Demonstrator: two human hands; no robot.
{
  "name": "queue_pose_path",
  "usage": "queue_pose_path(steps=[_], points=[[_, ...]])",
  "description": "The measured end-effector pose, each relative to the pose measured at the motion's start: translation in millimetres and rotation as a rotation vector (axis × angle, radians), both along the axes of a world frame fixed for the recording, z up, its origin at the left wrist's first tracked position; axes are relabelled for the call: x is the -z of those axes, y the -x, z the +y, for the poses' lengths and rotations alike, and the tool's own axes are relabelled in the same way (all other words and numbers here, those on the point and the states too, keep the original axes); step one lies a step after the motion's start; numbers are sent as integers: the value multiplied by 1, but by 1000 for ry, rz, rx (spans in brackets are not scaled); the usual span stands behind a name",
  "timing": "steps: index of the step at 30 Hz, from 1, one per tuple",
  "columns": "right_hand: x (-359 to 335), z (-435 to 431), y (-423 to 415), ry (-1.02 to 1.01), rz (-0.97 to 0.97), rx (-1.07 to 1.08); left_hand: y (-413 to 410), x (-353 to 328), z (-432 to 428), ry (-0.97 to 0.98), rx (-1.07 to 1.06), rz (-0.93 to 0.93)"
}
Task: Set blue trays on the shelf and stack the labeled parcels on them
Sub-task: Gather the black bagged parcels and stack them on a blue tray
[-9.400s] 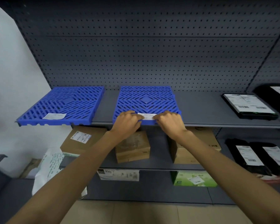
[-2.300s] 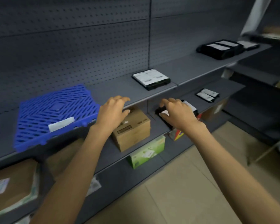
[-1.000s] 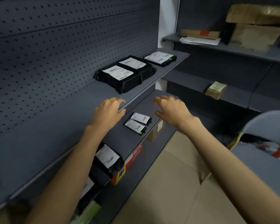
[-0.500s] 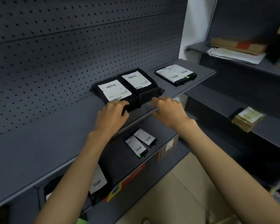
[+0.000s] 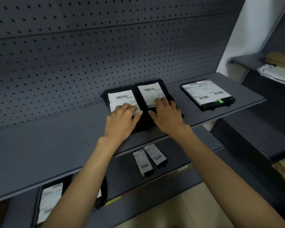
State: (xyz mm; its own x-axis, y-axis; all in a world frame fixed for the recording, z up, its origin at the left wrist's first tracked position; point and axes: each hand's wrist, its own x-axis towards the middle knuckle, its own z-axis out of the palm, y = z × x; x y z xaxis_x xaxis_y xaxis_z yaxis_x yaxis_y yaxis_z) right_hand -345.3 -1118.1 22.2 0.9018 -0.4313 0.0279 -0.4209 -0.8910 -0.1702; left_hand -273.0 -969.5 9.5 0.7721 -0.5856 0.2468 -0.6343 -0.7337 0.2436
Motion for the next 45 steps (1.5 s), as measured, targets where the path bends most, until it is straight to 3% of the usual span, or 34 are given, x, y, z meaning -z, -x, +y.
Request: queue_pose_path(steps=[7,20,27,31,35,45], points=[[9,-31,-16,-72,61,-112,13,1,-42,9,-262,15],[11,-106,-13,-118,62,-297,44,24,-70,62,-549,-72],[13,-101,-27,-92,117,-290,35,11,-71,-13,-773,238],[16,-101,-30,-85,43,-290,31,3,-68,-109,-786,363],[25,-98,-24,-101,-54,-269,32,5,-55,-26,-866,426],[13,-48,-26,-228,-191,-343,60,14,1,241,-976,129]])
